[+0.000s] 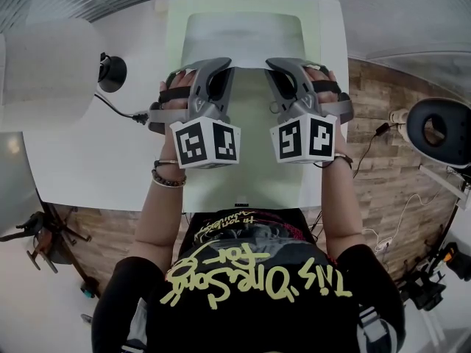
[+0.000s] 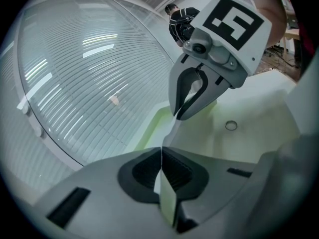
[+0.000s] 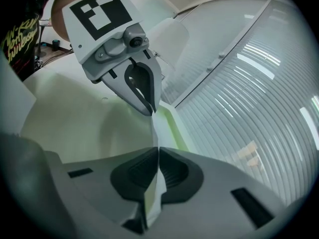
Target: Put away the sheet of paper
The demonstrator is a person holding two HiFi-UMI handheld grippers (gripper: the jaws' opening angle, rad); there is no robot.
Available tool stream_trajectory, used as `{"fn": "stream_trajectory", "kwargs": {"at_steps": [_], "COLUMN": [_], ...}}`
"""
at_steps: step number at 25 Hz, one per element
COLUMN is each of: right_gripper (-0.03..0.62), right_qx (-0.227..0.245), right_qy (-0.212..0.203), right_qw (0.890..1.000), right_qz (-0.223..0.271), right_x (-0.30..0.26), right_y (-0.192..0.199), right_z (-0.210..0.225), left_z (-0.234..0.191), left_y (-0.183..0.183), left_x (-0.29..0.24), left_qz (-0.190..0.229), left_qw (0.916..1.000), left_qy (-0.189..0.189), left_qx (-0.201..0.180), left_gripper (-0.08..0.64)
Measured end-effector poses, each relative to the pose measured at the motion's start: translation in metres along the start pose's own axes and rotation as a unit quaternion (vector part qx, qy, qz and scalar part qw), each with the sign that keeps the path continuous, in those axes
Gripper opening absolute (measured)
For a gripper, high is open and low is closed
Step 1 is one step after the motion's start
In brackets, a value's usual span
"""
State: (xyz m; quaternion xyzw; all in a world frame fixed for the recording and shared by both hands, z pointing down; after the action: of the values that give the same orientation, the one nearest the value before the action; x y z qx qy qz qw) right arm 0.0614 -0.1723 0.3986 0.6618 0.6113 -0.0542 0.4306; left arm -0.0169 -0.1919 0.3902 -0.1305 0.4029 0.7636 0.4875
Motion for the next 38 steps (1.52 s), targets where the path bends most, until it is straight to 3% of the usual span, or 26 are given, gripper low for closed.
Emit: {"fn": "stream_trajectory", "kwargs": {"at_steps": [13, 38], "right_gripper": [0.009, 0.009], "right_qx": [0.016, 0.004], "right_qy": [-0.002, 0.006], "right_qw": [1.0, 1.0], "right_qz": [-0.006, -0.012], "right_x": [-0.006, -0.015], "right_y": [-0.002, -0.006], "right_z": [0.005, 0.015], "left_z": [-0.011, -0.025], "left_y": [0.0, 0.0], "left_x": [-0.005, -0.015], "left_qz": [0.003, 0.002], "left_qw": [0.9999, 0.9998], "left_qy": [-0.012, -0.019], "left_qx": [0.003, 0.005], "left_gripper": [0.008, 0.008]}}
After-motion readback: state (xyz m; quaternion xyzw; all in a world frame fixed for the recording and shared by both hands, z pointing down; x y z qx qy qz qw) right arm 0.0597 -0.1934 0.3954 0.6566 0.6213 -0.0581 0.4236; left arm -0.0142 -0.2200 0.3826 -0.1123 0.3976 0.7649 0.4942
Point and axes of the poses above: the fingertips, and each gripper's own axes: x backward along the fingers, z to its right, y out of its underside, the point moved 4 cm from there along x, backward along the fingers, and after that the axes turned 3 degrees about -z, right-handed, at the moved point
